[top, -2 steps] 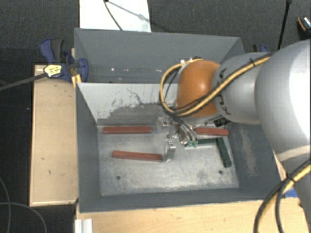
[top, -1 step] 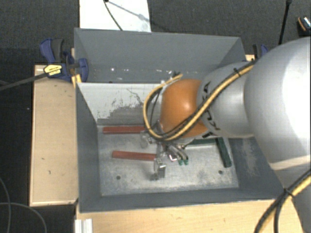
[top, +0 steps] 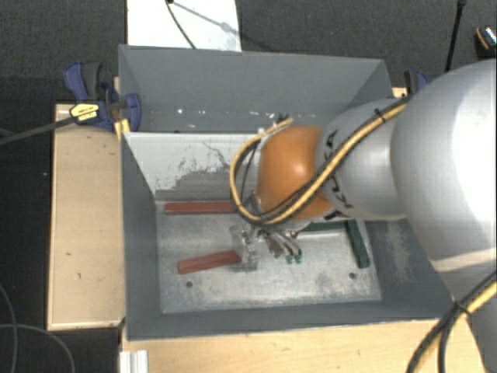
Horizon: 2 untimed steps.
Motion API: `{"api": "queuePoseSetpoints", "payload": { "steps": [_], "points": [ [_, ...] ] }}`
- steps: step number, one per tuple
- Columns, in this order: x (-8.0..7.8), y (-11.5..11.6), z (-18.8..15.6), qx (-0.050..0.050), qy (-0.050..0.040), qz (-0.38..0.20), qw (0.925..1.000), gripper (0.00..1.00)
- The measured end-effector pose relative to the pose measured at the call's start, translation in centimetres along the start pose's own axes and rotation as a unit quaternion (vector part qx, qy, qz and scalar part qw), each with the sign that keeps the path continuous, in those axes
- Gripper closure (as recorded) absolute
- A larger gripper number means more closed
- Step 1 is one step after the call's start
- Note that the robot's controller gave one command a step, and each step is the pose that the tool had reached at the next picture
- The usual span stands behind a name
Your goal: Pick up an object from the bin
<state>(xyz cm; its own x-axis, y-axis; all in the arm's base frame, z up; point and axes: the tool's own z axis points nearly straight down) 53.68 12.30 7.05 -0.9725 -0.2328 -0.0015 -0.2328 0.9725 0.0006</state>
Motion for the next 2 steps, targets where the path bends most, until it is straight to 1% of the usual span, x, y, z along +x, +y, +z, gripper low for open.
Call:
{"api": "queuePoseSetpoints", "payload": {
  "steps": [1, 2],
  "points": [
    [-0.1, -3.4, -17.2, 0.001, -0.0050, -0.059, 0.9982, 1.00],
    [-2.6, -4.8, -14.6, 0.001, -0.0027, -0.120, 0.9928, 1.00]
  ]
}}
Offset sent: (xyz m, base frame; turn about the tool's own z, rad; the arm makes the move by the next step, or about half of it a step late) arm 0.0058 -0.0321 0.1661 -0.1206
